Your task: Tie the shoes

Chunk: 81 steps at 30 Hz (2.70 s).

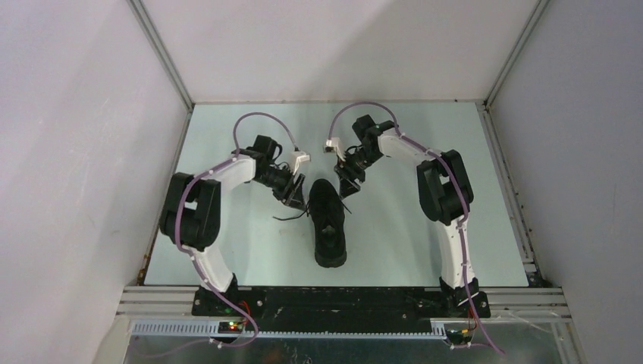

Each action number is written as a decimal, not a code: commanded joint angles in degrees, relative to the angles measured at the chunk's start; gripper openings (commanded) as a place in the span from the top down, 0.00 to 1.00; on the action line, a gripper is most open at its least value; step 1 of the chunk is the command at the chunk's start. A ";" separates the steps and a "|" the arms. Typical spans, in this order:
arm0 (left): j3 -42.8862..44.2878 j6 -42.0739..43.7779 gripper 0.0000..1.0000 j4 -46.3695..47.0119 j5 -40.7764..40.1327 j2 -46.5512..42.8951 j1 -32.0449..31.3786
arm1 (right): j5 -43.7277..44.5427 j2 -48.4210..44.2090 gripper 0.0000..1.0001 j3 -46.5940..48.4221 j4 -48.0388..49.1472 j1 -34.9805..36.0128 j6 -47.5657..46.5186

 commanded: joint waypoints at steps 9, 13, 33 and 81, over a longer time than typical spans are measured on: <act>8.23 10.21 0.42 -16.42 3.91 9.66 -1.97 | -4.58 4.33 0.43 4.41 -2.51 1.37 1.22; 9.18 11.53 0.47 -18.72 4.06 11.49 -2.23 | -5.08 5.45 0.48 4.65 -4.15 1.49 -0.02; -0.33 1.39 1.00 -8.12 -1.80 -5.95 2.96 | -3.49 -13.05 1.00 -6.17 -5.70 -10.59 3.51; -18.43 10.39 0.98 -10.15 -17.90 -38.54 1.49 | 7.23 -62.99 1.00 -52.10 2.30 -26.64 -6.30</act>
